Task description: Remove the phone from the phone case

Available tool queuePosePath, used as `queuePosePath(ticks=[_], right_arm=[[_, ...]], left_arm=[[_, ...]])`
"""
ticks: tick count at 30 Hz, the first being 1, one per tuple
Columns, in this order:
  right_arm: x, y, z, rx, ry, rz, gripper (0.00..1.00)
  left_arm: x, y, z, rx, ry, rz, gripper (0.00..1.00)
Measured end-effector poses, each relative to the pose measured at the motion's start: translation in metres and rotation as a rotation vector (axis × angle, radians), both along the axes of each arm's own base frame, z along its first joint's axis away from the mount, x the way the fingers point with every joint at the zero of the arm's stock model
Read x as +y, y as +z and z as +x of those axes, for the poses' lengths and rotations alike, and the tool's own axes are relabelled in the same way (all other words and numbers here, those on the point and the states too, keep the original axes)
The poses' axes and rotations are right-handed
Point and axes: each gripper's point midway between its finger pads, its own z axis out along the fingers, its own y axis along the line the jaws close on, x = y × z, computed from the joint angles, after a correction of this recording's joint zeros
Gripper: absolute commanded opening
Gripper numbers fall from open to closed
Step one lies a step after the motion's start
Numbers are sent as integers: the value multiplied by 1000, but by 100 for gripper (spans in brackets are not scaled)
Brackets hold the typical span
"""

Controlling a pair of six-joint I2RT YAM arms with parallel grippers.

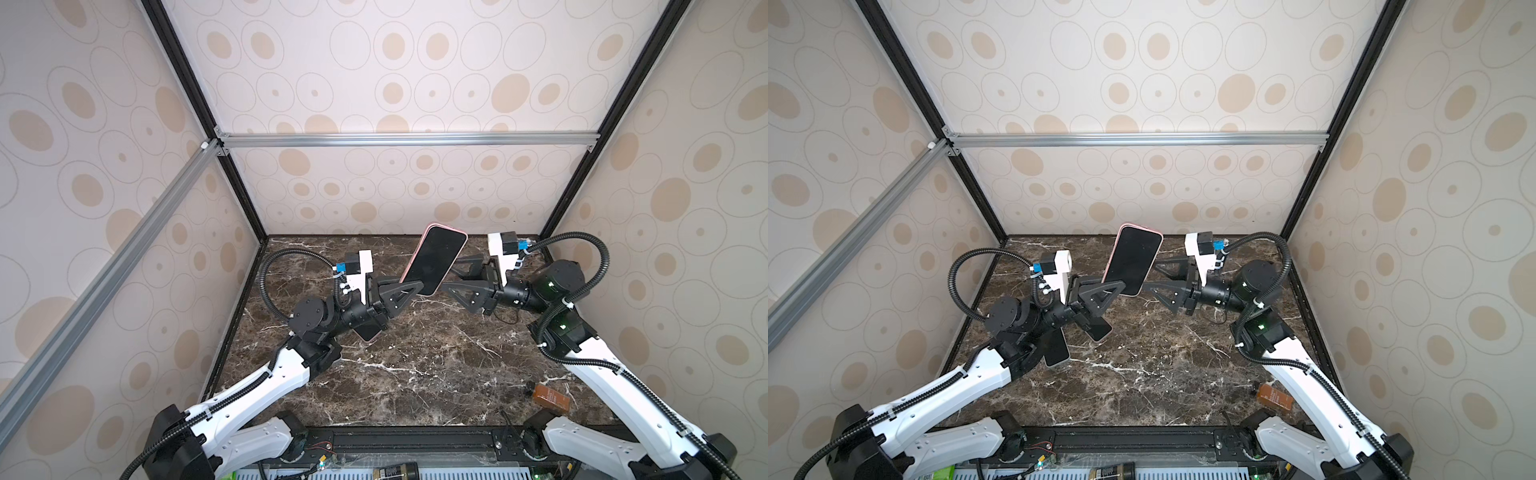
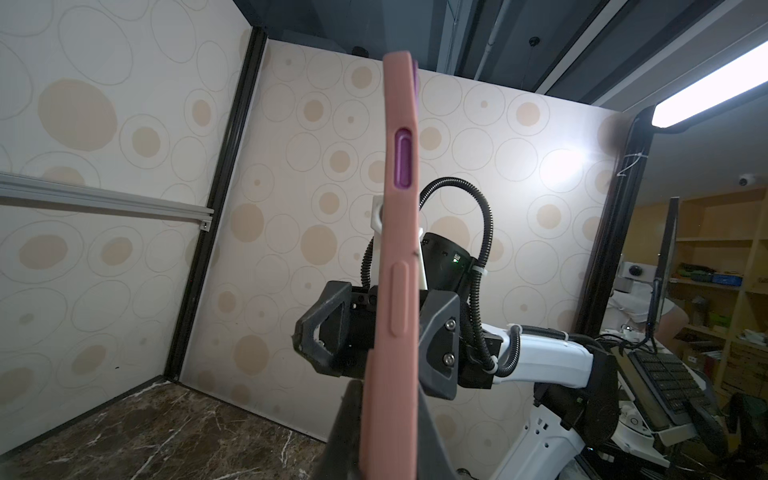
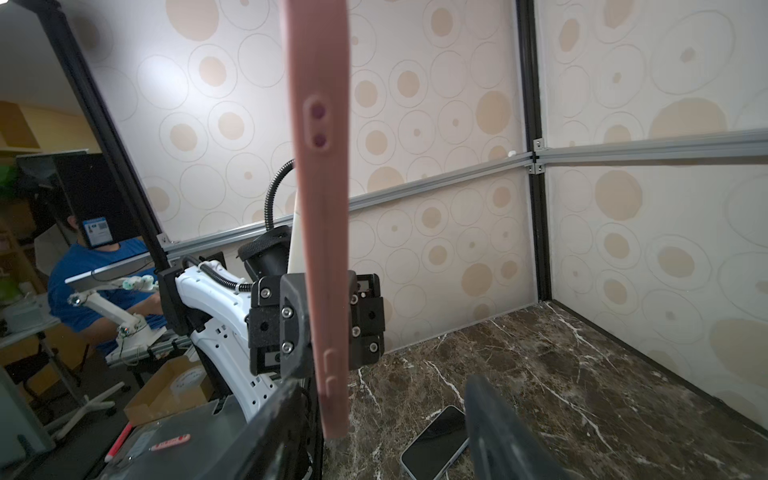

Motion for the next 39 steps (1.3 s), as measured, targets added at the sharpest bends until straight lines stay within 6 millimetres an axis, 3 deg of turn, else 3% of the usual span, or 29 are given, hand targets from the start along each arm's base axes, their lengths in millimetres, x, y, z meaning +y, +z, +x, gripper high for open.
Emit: queuePosePath(ticks=[6, 17, 39], right_arm=[[17, -3, -19, -50, 84, -28, 45], [18, 4, -32, -113, 125, -69, 33], [17, 7, -33, -88, 129, -85, 0]], left_arm=[[-1, 3, -5, 7, -43, -20, 0], [-8, 5, -7, 10, -98, -9, 0], [-9, 9, -17, -30, -140, 4, 0]])
